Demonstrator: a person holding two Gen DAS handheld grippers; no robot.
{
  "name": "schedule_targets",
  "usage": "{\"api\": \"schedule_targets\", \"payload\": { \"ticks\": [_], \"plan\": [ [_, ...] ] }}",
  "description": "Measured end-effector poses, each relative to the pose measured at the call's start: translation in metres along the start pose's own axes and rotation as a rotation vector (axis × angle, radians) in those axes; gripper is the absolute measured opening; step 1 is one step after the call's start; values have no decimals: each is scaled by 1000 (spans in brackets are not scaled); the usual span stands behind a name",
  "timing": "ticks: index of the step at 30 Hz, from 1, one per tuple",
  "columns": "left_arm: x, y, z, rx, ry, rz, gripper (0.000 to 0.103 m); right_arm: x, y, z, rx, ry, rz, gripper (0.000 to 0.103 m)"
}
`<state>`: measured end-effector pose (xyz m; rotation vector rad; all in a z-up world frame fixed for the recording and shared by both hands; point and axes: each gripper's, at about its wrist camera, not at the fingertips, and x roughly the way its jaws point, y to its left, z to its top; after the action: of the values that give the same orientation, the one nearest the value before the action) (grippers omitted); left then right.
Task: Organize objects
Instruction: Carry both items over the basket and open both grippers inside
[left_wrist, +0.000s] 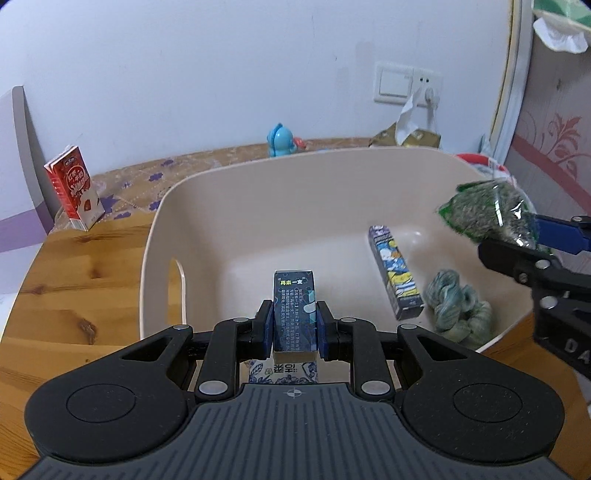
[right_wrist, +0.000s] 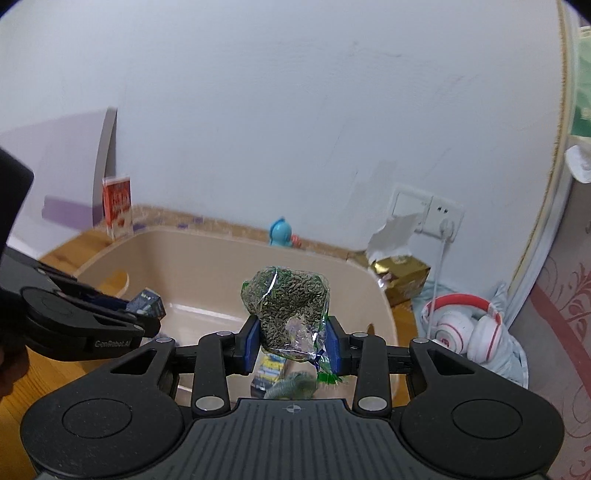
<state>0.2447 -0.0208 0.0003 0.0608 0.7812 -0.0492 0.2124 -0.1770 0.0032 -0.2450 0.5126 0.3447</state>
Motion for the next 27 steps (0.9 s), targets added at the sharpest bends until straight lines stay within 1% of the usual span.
{"api": "schedule_targets", "payload": {
  "ticks": [3,5,6,7,8,9,10,12,14,15,16,20,24,27],
  "plan": [
    [5,1,-1,-9,22,5,24,13,1,-4,-4,45,5,35],
    [4,1,-2,-14,24,15,33,17,0,-8,6,62,9,36],
    [2,2,-1,-16,22,18,43,18,-2,-10,18,66,13,37],
    [-1,2,-2,-17,13,14,47,17,-4,-10,35,71,25,45],
    [-5,2,-2,-16,2,11,48,16,-6,-11,54,72,37,48],
    [-8,2,-2,-15,-5,15,55,12,-9,-11,71,66,46,50],
    [-12,1,-1,-15,-16,23,63,9,-10,-11,77,61,45,56],
    [-23,1,-2,-16,-48,29,67,0,-11,-10,69,40,26,62],
    [-35,0,-4,-13,-71,29,71,-10,-12,-10,61,22,16,62],
    [-39,0,-4,-11,-80,27,75,-16,-12,-10,60,14,15,65],
    [-44,0,-5,-10,-88,27,76,-20,-13,-9,59,7,16,69],
    [-65,-2,-14,-10,-114,25,79,-38,-15,-11,54,-15,-1,73],
    [-82,-5,-28,1,-119,17,83,-56,-16,-21,58,-29,-5,87],
    [-92,-7,-40,7,-117,11,84,-69,-16,-31,40,-29,-8,91]
  ]
}}
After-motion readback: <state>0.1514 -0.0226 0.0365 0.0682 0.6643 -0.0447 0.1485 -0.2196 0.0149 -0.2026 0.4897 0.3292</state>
